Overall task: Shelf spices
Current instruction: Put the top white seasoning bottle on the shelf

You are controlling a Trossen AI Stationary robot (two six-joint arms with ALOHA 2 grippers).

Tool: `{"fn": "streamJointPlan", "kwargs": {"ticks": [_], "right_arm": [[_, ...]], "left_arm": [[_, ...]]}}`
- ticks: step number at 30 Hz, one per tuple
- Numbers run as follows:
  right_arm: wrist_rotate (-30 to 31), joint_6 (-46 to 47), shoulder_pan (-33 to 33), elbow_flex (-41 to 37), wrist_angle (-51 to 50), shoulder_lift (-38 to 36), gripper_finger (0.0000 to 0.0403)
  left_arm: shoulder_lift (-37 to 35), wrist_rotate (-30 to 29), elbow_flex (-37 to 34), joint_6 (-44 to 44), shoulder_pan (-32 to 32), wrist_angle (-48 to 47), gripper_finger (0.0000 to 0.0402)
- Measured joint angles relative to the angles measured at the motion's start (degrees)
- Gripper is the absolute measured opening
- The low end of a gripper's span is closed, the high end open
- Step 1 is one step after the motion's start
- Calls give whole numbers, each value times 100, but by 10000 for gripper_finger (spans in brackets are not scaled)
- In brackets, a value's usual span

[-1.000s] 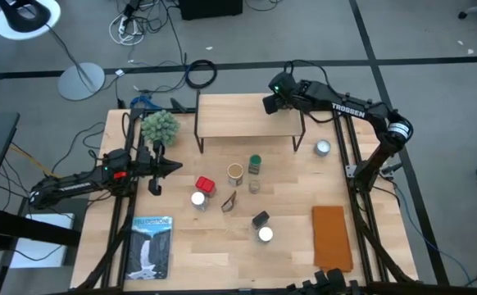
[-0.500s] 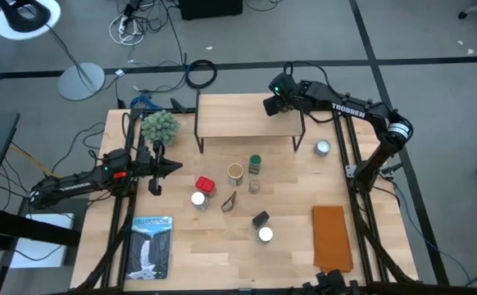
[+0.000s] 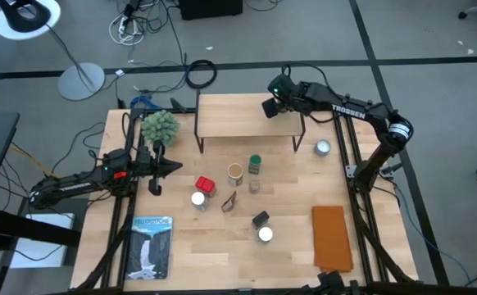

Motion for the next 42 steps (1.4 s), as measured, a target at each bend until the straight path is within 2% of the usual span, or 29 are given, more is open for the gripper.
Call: {"fn": "streamJointPlan", "kwargs": {"ticks": [11, 19, 23, 27, 31, 37, 42], "right_arm": [[41, 4, 92, 0, 0, -667, 359], [146, -2, 588, 0, -111, -1513, 352], [783, 9, 1356, 0, -682, -1964, 343], [1536, 716, 2342, -2, -1751, -2275, 331], [1546, 1655, 3345, -308, -2284, -2436, 321], [1801, 2372, 4734, -841, -2291, -2439, 308], [1986, 2564, 5276, -1040, -2293, -2292, 307]], "left_arm": [[0, 0, 0, 0, 1, 1, 6], [-1, -1, 0, 0, -1, 1, 6], [0, -1, 0, 0, 1, 0, 6], [-1, 0, 0, 0, 1, -1, 6], [0, -2, 0, 0, -1, 1, 6], [0, 0, 0, 0, 0, 1, 6], [-2, 0, 0, 0, -1, 1, 6]]}}
